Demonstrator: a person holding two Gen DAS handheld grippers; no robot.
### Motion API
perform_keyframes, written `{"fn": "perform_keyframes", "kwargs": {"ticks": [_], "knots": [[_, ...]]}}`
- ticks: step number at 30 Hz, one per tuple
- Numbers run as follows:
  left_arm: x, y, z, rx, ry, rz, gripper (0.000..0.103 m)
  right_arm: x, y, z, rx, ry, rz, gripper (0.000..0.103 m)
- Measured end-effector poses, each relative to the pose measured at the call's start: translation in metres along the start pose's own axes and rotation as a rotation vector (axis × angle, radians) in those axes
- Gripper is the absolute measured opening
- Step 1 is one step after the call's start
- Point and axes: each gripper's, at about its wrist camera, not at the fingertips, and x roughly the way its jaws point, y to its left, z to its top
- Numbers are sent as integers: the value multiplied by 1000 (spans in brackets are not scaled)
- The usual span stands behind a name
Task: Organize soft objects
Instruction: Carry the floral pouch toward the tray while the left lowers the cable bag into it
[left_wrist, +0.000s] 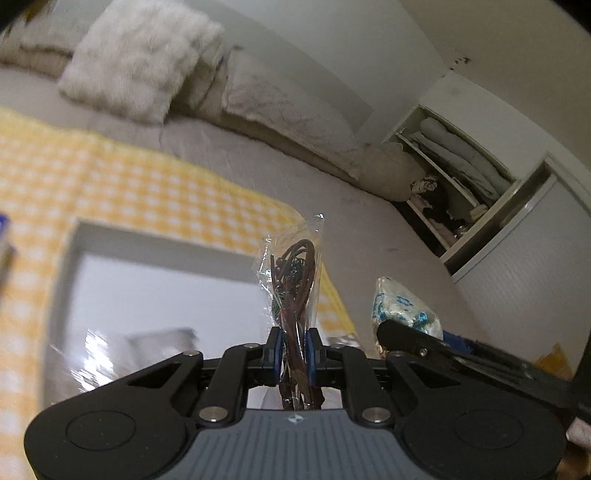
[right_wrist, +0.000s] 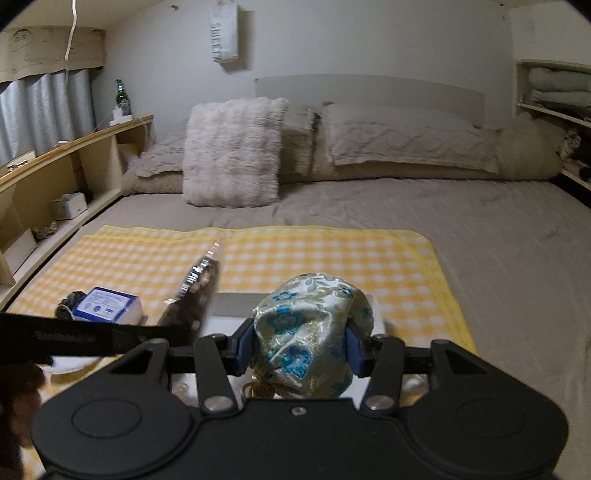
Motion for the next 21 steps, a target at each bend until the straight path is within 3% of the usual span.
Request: {"fn": "perform_keyframes", "kwargs": {"ticks": [8,19,21], "knots": [[55,10,-17,-72,65,11,14,4,-28,-11,30,37,-25,50],[101,27,-37,-15,203,172,15,31,-26,-26,-8,149,17,50],[100,31,-41,-12,203,203,19,36,-23,-28,-11,167,31,50]]}}
